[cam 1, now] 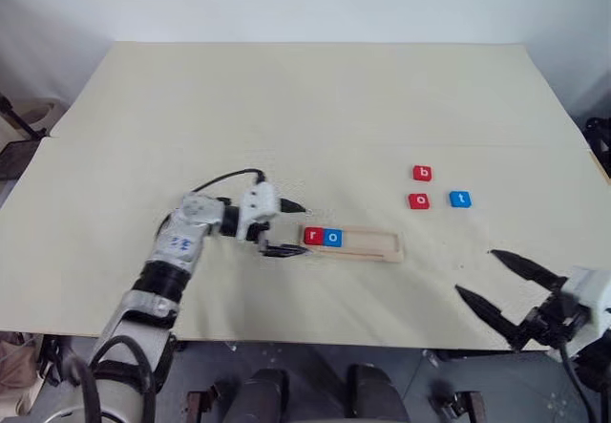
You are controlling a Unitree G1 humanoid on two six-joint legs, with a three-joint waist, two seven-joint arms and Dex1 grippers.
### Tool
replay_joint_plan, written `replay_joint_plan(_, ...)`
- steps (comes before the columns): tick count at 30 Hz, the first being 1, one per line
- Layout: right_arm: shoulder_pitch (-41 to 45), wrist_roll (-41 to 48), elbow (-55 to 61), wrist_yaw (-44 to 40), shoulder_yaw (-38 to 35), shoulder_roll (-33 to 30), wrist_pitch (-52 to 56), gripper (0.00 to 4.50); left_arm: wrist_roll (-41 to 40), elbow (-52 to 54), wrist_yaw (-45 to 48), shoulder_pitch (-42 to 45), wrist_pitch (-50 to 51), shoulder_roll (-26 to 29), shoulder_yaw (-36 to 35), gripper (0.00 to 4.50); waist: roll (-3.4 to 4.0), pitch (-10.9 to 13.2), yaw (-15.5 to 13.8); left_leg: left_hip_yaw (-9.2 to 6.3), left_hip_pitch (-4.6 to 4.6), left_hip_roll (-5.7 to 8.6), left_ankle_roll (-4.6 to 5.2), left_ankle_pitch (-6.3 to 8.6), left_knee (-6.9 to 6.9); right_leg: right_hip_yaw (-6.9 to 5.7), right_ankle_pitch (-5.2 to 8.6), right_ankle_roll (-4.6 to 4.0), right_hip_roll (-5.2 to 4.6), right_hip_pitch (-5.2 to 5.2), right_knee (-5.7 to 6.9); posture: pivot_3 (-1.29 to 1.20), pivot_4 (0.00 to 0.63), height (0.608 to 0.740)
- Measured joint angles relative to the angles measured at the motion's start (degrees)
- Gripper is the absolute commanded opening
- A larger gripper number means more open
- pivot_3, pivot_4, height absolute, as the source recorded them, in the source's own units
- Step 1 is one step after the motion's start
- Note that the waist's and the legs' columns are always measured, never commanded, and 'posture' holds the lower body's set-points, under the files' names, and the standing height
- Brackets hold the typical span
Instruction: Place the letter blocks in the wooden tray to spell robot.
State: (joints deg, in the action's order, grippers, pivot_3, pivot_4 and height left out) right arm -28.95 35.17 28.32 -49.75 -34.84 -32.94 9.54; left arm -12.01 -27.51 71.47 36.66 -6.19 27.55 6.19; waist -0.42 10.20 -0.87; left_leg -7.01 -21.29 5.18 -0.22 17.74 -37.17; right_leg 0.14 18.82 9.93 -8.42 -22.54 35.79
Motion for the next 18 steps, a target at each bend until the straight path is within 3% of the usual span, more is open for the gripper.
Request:
replay_joint_plan(4, -0.5, -1.8, -4.5, 0.3, -1.9, 0.9, -2.9, 4.50, -3.9, 2.7, 0.9, -5.6, -1.6, 3.9, -6.2, 4.44, 0.00, 0.0, -0.4, -0.01, 0.01, 0.03, 0.00, 0.00, -0.07, 0.01, 0.00, 0.00, -0.04, 0.07, -0.04, 0.00, 0.150, 0.740)
replay_joint_plan(8, 1.4, -4.6, -10.9, 0.1, -1.9, 1.0, -7.4, 4.50, -5.6, 5.5, -2.3, -10.3, -2.3, 4.2, -10.3, 4.44, 0.00, 0.0, -0.8, -0.03, 0.01, 0.09, 0.02, -0.01, -0.10, 0.01, 0.00, 0.00, -0.08, 0.11, -0.04, 0.00, 0.150, 0.740)
replay_joint_plan(14, 4.3, -5.0, -15.7, -0.8, -1.6, 0.1, -9.0, 4.50, -8.4, 13.5, -4.6, -15.0, 1.8, 4.5, -12.0, 4.44, 0.03, 0.0, -0.3, 0.00, 0.03, 0.04, 0.02, -0.01, -0.04, 0.04, 0.00, 0.00, -0.06, 0.07, -0.01, 0.00, 0.150, 0.740)
replay_joint_plan(18, 10.6, -4.1, -15.4, -0.3, 0.0, -3.0, -5.9, 4.50, -9.8, 18.0, -5.7, -15.7, 4.6, 4.3, -11.9, 4.44, 0.06, 0.0, 0.0, 0.05, 0.07, 0.04, 0.01, -0.01, -0.05, 0.08, -0.01, 0.00, -0.06, 0.07, 0.00, 0.00, 0.150, 0.740)
